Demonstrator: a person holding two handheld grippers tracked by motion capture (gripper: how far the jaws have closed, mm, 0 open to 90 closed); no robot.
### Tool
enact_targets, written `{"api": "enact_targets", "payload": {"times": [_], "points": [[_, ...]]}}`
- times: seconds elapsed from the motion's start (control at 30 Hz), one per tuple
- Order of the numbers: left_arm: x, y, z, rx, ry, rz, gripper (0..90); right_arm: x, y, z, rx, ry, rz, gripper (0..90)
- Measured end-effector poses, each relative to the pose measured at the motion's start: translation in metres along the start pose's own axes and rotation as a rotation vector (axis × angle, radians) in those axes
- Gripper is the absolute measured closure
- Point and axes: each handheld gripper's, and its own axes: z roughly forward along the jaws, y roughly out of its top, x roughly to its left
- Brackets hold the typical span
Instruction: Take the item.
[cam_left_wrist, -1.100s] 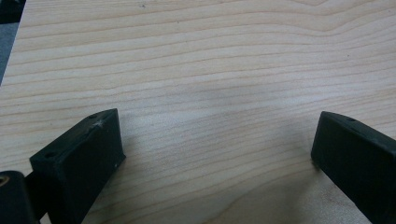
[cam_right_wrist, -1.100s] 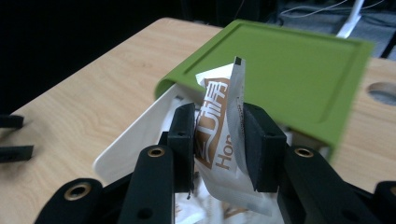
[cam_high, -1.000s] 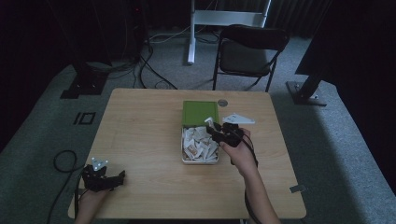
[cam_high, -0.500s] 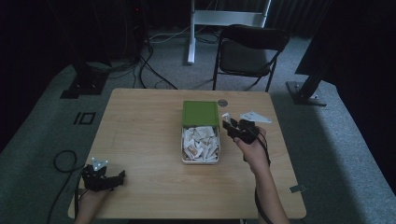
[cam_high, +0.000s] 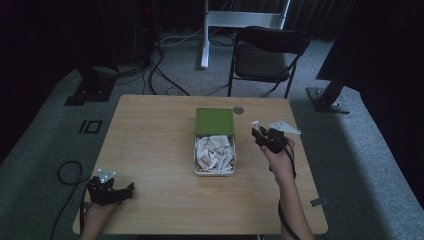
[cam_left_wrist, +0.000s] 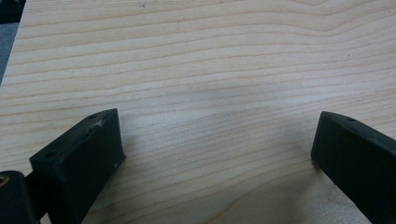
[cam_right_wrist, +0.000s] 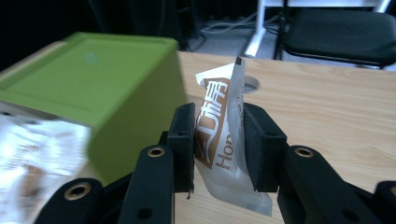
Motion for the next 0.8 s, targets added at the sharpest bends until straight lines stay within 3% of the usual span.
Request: {"api": "enact_targets", "payload": {"times": [0.3,0.4,0.8], "points": [[0.0,0.0,0.0,0.0,0.0,0.0,2.9,-0.023,-0.023,0.019,0.039,-0.063,0.05,66.6],[0.0,0.0,0.0,0.0,0.0,0.0,2.9,-0.029,-0.029,0.026,0.06,-0.084,0.046,66.6],[0.0,0.0,0.0,0.0,0.0,0.0,2.9,-0.047,-0.046,0.056,0.111,-0.112,0.084,66.5]]}}
